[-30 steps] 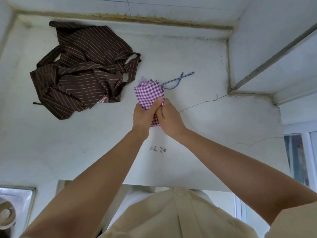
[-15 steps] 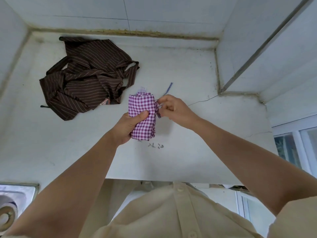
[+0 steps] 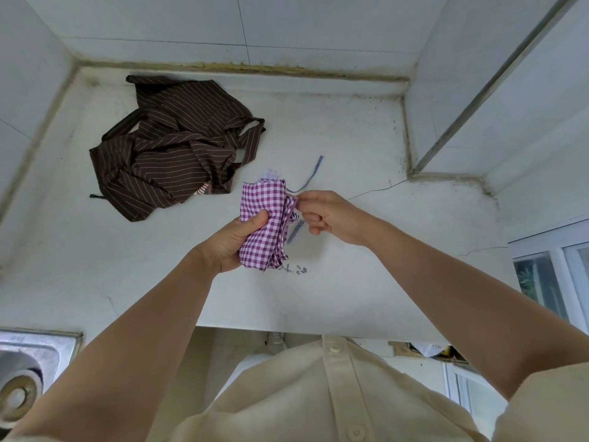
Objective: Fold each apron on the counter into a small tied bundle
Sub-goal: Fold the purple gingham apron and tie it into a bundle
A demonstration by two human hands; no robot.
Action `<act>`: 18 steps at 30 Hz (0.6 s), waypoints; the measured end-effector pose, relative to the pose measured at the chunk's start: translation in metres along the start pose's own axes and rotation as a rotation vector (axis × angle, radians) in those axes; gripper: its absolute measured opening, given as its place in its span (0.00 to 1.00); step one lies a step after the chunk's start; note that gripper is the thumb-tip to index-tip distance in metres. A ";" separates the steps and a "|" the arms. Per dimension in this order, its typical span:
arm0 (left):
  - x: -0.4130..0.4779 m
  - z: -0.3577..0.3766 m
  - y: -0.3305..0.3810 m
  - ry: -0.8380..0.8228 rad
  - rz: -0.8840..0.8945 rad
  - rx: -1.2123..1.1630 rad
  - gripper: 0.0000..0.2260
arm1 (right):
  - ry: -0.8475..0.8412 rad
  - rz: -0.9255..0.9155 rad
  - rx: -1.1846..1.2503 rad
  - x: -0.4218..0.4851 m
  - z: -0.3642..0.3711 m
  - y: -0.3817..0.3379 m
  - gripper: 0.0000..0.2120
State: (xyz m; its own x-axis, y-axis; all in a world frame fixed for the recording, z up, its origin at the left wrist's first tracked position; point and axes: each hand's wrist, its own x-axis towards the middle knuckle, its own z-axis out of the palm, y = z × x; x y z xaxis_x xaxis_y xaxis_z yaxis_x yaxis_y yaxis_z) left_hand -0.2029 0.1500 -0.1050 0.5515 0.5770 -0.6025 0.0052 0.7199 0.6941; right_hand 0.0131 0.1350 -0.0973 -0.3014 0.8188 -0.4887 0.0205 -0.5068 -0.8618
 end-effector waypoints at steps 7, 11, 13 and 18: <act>0.004 -0.001 -0.008 0.071 0.020 -0.046 0.46 | 0.403 -0.114 -0.086 0.001 -0.007 0.019 0.03; 0.012 0.009 -0.007 0.124 0.069 -0.079 0.46 | 0.330 -0.105 -0.363 0.004 0.019 0.034 0.06; 0.013 0.013 -0.006 0.147 0.096 -0.067 0.44 | 0.338 -0.145 -0.424 0.005 0.026 0.039 0.06; 0.013 0.015 -0.004 0.303 0.109 0.033 0.29 | 0.252 -0.067 -0.324 -0.004 0.025 0.025 0.13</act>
State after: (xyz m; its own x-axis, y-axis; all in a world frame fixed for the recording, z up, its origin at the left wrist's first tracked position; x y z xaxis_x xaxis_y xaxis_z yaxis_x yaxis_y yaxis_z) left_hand -0.1833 0.1494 -0.1097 0.2763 0.7425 -0.6102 -0.0110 0.6373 0.7705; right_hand -0.0086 0.1125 -0.1139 -0.0703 0.9078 -0.4135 0.3198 -0.3722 -0.8713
